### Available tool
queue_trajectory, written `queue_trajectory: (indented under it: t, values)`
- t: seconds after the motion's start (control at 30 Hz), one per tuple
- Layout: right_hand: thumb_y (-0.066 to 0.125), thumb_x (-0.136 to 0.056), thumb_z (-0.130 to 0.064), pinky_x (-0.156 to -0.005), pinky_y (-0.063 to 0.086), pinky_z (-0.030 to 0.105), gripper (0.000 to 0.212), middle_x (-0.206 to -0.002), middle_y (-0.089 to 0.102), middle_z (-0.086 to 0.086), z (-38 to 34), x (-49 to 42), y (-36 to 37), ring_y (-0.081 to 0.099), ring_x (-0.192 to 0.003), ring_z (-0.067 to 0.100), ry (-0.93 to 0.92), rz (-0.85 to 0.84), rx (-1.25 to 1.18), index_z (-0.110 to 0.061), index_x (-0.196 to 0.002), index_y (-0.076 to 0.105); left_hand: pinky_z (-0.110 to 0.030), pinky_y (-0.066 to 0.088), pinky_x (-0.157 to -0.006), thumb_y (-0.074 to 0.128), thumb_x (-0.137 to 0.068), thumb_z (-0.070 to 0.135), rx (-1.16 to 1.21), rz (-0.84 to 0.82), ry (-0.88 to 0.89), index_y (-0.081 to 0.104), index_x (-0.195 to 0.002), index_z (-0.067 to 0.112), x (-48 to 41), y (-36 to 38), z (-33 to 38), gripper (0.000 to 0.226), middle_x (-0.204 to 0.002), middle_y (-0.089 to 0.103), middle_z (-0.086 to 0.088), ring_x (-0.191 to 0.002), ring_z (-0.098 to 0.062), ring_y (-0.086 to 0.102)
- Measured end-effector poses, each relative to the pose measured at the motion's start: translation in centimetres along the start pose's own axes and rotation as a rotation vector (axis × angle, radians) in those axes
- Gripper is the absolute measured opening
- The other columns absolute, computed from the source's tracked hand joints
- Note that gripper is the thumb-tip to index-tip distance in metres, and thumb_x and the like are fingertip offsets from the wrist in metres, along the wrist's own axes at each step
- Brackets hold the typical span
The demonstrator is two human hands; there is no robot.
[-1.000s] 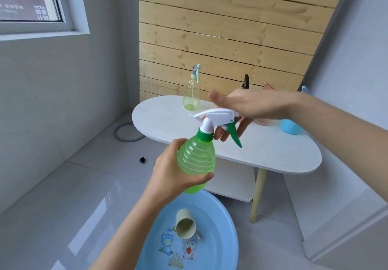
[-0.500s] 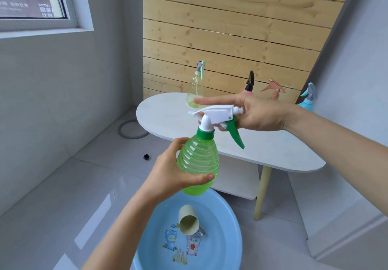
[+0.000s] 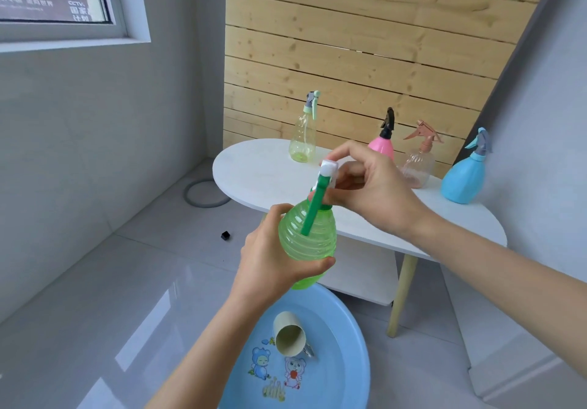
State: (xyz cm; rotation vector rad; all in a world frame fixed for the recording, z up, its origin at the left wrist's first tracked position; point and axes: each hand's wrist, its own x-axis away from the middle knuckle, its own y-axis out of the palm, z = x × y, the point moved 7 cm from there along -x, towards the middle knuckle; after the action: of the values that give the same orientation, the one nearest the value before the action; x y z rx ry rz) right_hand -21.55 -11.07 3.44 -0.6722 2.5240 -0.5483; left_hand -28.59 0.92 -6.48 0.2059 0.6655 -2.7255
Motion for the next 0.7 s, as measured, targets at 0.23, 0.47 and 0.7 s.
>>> queue_trajectory:
  t: [0.23,0.47,0.7]
  values:
    - [0.084,-0.068,-0.036,-0.061,0.043,0.019,0.053,-0.077,0.062,0.002,0.0,0.4,-1.0,0.056,-0.064,0.007,0.059,-0.026,0.420,-0.028,-0.111,0.053,-0.042,0.047,-0.090,0.073,-0.041,0.061,-0.042,-0.027,-0.013,0.046,-0.113,0.042,0.1,0.7,0.2,0.079,-0.099,0.056,0.020,-0.103,-0.013,0.053]
    - [0.073,-0.080,-0.001,-0.096,0.052,0.040,0.031,-0.108,0.067,0.006,-0.3,-0.2,-0.6,0.065,-0.106,0.022,0.196,-0.348,0.142,-0.007,-0.109,0.062,-0.043,0.047,-0.090,0.069,-0.038,0.067,-0.028,-0.032,-0.021,0.045,-0.109,0.044,0.2,0.7,0.2,0.079,-0.098,0.057,0.023,-0.104,-0.013,0.053]
    - [0.084,-0.067,-0.022,-0.077,0.053,0.044,0.038,-0.092,0.067,0.021,-0.5,-0.1,-0.2,0.068,-0.081,0.030,0.094,-0.131,0.311,0.001,-0.089,0.064,-0.042,0.046,-0.089,0.083,-0.050,0.050,-0.061,0.026,-0.019,0.045,-0.116,0.038,0.5,0.6,0.4,0.077,-0.097,0.057,0.015,-0.094,-0.012,0.052]
